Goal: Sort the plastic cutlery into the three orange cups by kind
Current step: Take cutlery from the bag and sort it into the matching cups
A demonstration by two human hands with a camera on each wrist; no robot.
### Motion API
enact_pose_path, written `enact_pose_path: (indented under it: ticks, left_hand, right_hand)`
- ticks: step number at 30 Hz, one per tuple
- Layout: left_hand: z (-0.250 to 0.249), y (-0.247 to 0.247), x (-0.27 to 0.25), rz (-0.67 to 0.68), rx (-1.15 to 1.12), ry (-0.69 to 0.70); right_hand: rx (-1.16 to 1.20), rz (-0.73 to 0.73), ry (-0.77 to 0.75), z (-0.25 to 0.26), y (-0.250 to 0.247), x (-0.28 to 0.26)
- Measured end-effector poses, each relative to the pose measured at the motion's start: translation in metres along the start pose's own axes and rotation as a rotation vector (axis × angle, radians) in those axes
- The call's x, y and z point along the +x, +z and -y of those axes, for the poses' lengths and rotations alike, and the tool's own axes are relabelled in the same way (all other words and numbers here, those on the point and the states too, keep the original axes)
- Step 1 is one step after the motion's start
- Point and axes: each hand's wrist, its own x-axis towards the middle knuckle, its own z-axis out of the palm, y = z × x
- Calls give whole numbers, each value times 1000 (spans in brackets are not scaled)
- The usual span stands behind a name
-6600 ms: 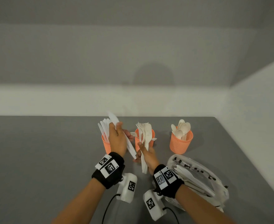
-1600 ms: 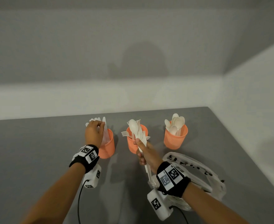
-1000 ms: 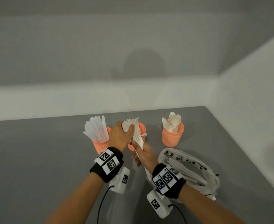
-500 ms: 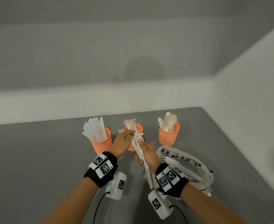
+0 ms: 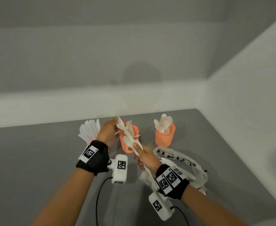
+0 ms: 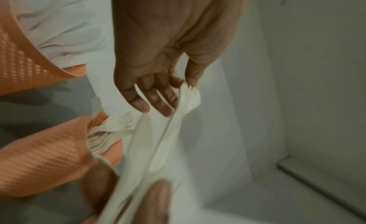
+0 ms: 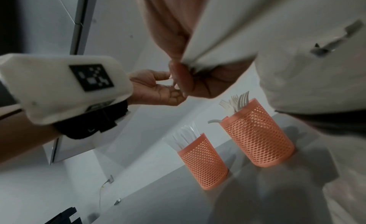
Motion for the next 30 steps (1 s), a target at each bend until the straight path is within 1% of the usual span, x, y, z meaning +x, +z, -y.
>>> enact_pose_path:
  ticks: [3, 5, 8, 11, 14, 17, 19, 21, 24, 27, 30]
  left_hand:
    - [-19, -5, 1, -103, -309, 33]
    - [-24, -10, 3, -147, -387, 73]
    - [-17, -14, 1, -187, -293, 94]
    - [8, -14, -6, -154, -64, 51]
    - [37, -11, -16, -90, 35, -9]
    - [48, -1, -30, -42, 106, -59]
    - [48, 8, -36, 17, 160, -39]
    - [46, 17, -40, 61, 170, 12]
    - [45, 24, -40, 25, 111, 42]
    - [48, 27, -35, 17, 71, 39]
    - [51, 31, -32, 1, 80, 55]
  right_hand:
    - [9, -25, 17, -1, -2, 1]
    - [44, -46, 54, -1, -2, 3]
    - [205, -70, 118, 2, -2, 7]
    - [298, -91, 77, 7, -2, 13]
    - [276, -127, 6, 11, -1, 17]
    - [171, -147, -63, 13, 1, 20]
    - [86, -148, -107, 10, 4, 21]
    - [25, -151, -149, 8, 8, 21]
    - [-14, -145, -181, 8, 10, 21]
    - [-7, -173, -162, 12, 7, 19]
    - [-62, -217, -217, 11, 6, 22]
